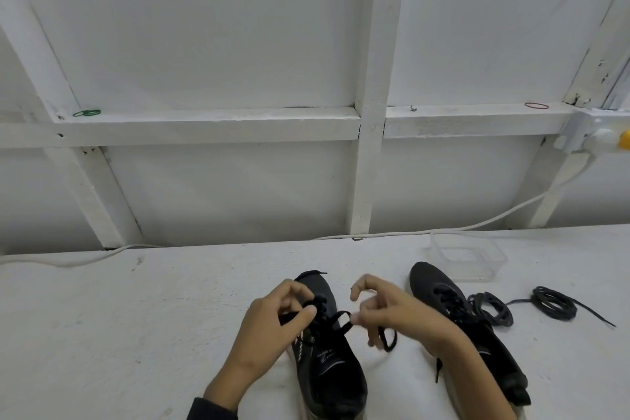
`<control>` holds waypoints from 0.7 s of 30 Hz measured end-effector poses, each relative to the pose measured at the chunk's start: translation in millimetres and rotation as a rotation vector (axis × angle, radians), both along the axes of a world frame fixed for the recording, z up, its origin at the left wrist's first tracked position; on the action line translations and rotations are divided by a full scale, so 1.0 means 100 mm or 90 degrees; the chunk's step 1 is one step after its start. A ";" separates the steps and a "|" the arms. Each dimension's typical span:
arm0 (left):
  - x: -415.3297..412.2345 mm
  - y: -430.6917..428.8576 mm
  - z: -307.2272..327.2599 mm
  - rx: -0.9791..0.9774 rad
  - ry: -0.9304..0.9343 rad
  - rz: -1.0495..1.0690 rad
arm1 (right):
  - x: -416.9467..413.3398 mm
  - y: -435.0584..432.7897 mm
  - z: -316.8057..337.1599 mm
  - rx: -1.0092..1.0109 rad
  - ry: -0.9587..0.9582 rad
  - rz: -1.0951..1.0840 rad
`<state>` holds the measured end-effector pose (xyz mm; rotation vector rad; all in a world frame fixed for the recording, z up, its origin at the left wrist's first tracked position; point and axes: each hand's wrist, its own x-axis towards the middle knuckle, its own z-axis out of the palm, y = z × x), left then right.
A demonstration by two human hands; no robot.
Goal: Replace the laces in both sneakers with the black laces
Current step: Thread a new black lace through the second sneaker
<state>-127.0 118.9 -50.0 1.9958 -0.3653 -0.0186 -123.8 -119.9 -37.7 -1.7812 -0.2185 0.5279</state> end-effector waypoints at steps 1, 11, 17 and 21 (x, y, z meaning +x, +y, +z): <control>0.01 -0.01 0.08 0.005 -0.023 -0.006 | 0.03 0.03 0.10 0.023 -0.027 -0.035; 0.15 -0.14 0.28 0.017 -0.261 0.081 | 0.26 0.50 0.45 -0.085 -0.121 -0.004; -0.18 -0.38 -0.37 -0.203 0.023 0.188 | 0.34 0.45 0.58 -0.071 -0.151 -0.060; -0.12 -0.53 -0.67 -0.107 0.104 0.185 | 0.31 0.52 0.64 -0.057 -0.159 -0.051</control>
